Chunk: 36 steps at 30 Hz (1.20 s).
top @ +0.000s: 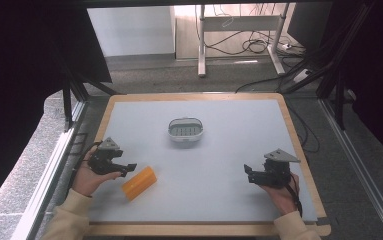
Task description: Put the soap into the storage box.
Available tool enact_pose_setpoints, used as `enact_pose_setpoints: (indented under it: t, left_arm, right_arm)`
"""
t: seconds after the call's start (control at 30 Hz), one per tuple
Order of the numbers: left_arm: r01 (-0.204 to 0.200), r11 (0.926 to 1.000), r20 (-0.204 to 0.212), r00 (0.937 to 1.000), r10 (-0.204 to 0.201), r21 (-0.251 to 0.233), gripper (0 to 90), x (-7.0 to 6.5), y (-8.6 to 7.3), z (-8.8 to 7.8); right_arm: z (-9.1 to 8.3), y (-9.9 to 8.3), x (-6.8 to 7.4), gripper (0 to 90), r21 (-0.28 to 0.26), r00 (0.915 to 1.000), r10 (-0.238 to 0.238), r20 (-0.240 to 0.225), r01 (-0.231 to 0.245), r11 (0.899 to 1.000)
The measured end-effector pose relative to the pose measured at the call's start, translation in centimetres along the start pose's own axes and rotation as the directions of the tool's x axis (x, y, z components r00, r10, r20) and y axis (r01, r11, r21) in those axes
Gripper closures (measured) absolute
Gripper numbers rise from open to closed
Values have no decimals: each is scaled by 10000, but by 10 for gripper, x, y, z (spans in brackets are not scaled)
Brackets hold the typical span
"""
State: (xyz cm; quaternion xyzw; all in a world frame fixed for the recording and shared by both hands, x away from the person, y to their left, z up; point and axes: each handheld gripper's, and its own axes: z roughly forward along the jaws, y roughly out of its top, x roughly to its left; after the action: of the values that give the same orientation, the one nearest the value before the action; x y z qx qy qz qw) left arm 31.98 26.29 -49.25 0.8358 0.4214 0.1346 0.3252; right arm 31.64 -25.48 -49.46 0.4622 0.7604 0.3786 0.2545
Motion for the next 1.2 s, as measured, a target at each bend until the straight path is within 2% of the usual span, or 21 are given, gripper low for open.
enact_pose_setpoints:
  t: [0.23, 0.37, 0.5, 0.57, 0.7, 0.87, 1.2]
  left_arm:
    - [130, 9999, -4, 9999, -130, 80, 223, 0, -1, -4]
    - [42, 10000, 113, 9999, -42, -1, 229, -3, -2, -8]
    - [-21, 10000, 194, 9998, 21, 39, 236, -5, -2, -10]
    - [21, 9999, 78, 10000, -22, 127, 242, -4, -2, -12]
    - [286, 9995, 22, 9996, -286, 106, 248, 0, -1, -14]
    - [284, 9995, 91, 9996, -285, 124, 253, 1, -2, -15]
    - [191, 9994, 147, 9997, -187, -284, 259, -4, 2, -28]
  right_arm:
    - [-9, -7, -6, 96, -126, 10000, 71, -55, -71, 9999]
    - [-13, -7, -2, 118, -299, 9999, 16, -126, -20, 9996]
    - [-13, -7, 1, 126, -361, 10000, -82, -33, 80, 9993]
    - [-11, -7, 1, 132, -425, 9998, -172, 72, 175, 9989]
    - [-9, -10, -2, 135, -357, 10000, -38, 62, 40, 9994]
    - [-9, -11, -4, 137, -330, 10000, 34, 85, -31, 9995]
    - [-7, -12, -3, 143, -229, 10000, -64, -53, 63, 9997]
